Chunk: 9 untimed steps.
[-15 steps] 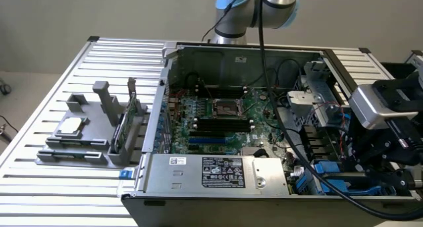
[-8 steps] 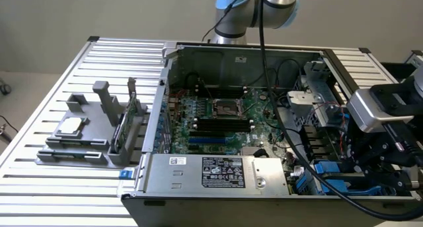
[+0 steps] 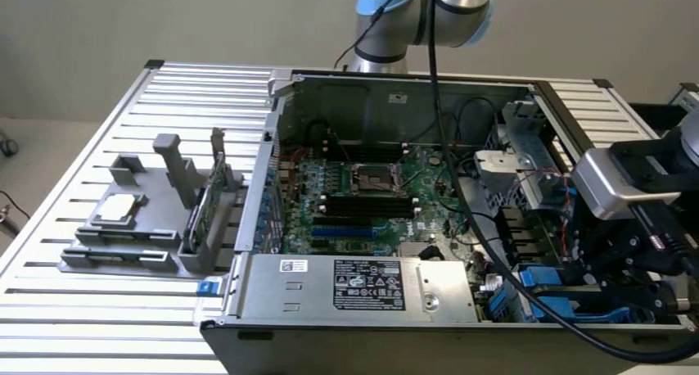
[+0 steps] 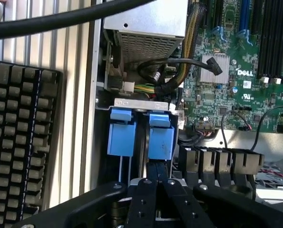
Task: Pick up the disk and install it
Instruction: 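Insert the disk into the insertion slot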
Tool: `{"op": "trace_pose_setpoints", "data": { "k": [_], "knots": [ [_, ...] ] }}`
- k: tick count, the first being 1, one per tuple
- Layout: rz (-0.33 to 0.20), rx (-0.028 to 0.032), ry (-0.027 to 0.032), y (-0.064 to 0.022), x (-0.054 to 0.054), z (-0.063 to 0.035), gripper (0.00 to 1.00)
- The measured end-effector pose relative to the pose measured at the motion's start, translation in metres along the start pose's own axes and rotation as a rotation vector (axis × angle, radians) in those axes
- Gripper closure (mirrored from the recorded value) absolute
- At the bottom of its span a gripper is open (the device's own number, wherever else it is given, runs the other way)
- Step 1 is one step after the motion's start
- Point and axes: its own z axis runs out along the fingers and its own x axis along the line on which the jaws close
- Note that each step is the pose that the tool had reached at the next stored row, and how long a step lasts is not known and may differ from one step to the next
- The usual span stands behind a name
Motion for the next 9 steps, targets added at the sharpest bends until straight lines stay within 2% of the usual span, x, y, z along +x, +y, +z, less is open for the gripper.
{"op": "trace_pose_setpoints", "data": {
  "k": [3, 5, 6, 9],
  "knots": [
    [-0.001, 0.0001, -0.0006, 0.0, 0.0, 0.0008, 0.89],
    [-0.001, 0.0, -0.0035, -0.0001, 0.0, -0.0008, 0.89],
    [-0.001, -0.0006, -0.0048, 0.0, 0.0, -0.0031, 0.89],
    [-0.001, -0.0028, -0.0039, 0.0003, -0.001, -0.0125, 0.89]
  ]
}}
